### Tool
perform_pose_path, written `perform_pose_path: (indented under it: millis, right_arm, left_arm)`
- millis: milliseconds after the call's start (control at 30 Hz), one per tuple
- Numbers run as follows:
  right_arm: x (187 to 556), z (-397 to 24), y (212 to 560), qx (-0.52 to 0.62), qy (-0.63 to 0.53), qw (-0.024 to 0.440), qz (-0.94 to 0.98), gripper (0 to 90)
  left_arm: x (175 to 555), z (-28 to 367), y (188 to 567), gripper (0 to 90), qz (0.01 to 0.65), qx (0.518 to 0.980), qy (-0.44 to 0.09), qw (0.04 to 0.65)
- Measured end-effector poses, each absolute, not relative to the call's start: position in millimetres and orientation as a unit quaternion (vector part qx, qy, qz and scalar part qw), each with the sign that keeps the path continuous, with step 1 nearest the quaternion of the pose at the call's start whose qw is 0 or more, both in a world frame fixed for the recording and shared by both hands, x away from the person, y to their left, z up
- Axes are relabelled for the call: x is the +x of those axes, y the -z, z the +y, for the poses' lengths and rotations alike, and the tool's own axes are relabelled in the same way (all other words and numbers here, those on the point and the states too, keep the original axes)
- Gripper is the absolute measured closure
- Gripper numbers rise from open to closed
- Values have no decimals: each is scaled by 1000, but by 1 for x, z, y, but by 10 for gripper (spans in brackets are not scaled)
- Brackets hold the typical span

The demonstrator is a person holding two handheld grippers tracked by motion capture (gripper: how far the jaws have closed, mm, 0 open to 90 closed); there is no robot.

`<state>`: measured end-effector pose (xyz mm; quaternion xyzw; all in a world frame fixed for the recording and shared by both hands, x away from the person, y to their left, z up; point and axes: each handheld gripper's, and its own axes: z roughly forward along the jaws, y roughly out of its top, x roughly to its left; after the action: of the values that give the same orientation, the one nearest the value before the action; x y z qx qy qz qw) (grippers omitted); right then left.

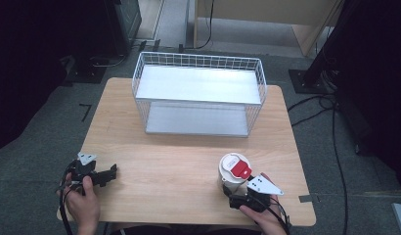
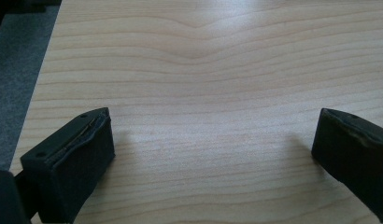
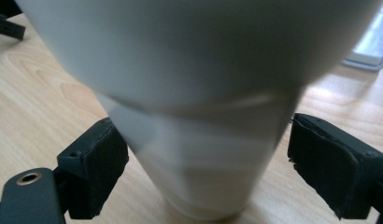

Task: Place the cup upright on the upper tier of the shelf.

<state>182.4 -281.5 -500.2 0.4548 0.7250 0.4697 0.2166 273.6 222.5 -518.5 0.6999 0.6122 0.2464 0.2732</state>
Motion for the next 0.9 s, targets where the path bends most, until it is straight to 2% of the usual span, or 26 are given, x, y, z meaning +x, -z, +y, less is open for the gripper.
perform_pose_path:
  millis: [567, 900]
  right_arm:
    - [189, -269, 496, 472, -504, 235, 684, 89]
    - [193, -260, 493, 465, -516, 266, 669, 86]
  left_arm:
    - [274, 222, 519, 0, 612, 700, -246, 273]
    - [274, 222, 519, 0, 613, 700, -246, 273]
